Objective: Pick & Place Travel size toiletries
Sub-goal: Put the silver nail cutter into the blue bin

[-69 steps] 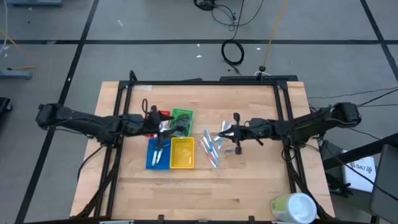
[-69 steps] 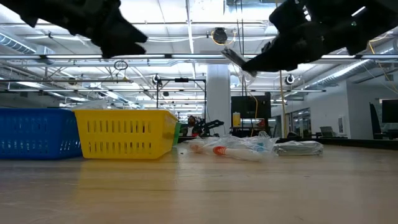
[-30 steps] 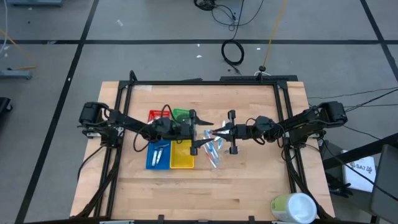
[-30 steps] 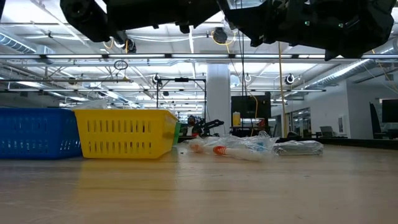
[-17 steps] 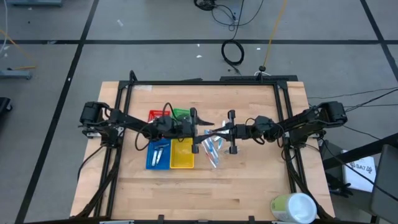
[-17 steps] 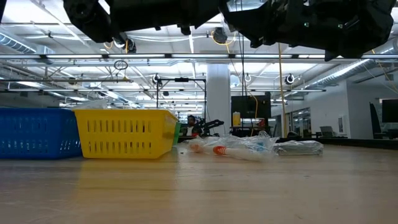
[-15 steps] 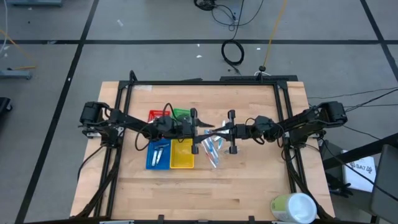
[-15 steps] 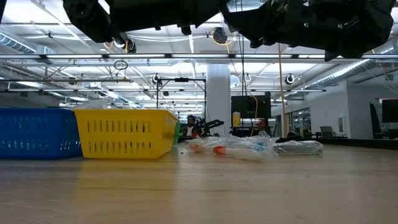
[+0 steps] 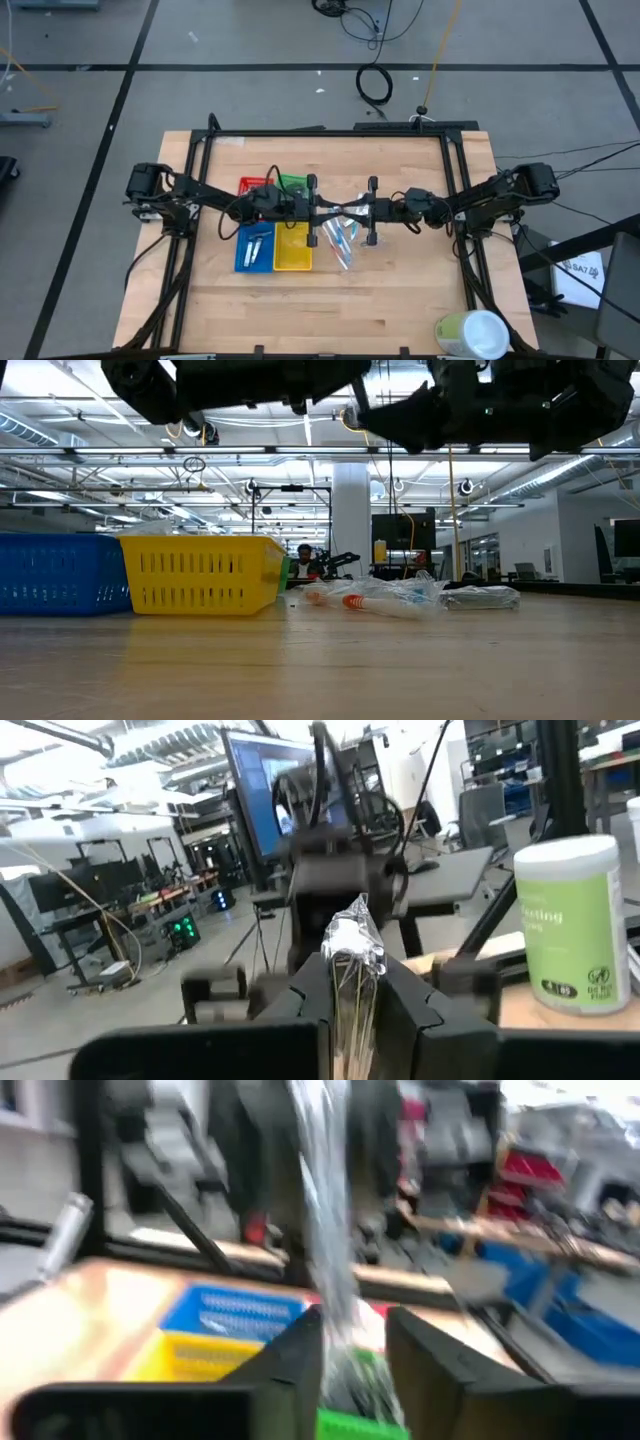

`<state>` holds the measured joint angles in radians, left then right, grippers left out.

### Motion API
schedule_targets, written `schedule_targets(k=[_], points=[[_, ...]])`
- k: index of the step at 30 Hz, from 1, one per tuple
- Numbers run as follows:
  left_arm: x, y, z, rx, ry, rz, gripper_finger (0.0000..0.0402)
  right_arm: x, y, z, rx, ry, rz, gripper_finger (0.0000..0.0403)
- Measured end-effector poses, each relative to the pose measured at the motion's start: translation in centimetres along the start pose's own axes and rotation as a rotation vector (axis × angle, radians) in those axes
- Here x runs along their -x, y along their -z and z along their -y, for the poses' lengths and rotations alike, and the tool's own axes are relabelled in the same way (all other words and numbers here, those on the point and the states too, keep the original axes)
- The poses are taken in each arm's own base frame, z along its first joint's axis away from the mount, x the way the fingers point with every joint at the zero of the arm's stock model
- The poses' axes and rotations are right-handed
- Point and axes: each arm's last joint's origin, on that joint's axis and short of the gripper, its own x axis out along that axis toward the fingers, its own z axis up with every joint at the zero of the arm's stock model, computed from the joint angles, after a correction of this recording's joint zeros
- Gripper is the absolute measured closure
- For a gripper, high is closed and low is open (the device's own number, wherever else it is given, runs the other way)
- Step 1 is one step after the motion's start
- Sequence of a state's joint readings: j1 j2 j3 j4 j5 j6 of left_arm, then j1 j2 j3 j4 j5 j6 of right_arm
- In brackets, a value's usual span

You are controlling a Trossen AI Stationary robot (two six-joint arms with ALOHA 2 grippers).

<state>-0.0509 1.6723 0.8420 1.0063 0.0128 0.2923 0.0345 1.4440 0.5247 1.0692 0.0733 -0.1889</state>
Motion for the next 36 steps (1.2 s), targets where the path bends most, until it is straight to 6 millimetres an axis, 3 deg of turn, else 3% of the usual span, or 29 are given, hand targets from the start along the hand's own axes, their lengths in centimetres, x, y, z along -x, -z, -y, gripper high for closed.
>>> schedule_targets(k=[7, 12, 16, 19, 28, 36], points=[[1.7, -2.2, -1.0, 0.027, -0.025, -0.178, 0.0376, 1.5, -1.0, 0.8, -0.054, 0.139, -0.141, 0.0194], [4.1, -3.5, -1.5, 0.104, -0.049, -0.357, 0.0376, 3.7, -2.4, 1.6, -0.075, 0.254, -0.241, 0.0160], [6.5, -3.5, -1.0, 0.149, -0.081, -0.406, 0.0376, 5.5, -3.1, 2.0, -0.103, 0.295, -0.303, 0.0159], [8.8, -2.4, -0.4, 0.213, -0.143, -0.447, 0.0376, 6.6, -3.6, 2.1, -0.129, 0.296, -0.327, 0.0166], [15.3, 0.5, 2.6, 0.563, -0.202, -0.586, 0.0376, 8.3, -3.9, 2.5, -0.131, 0.360, -0.382, 0.0191], [18.4, -0.3, 4.9, 0.815, -0.183, -0.720, 0.0376, 8.7, -3.1, 2.6, -0.117, 0.404, -0.396, 0.0198]])
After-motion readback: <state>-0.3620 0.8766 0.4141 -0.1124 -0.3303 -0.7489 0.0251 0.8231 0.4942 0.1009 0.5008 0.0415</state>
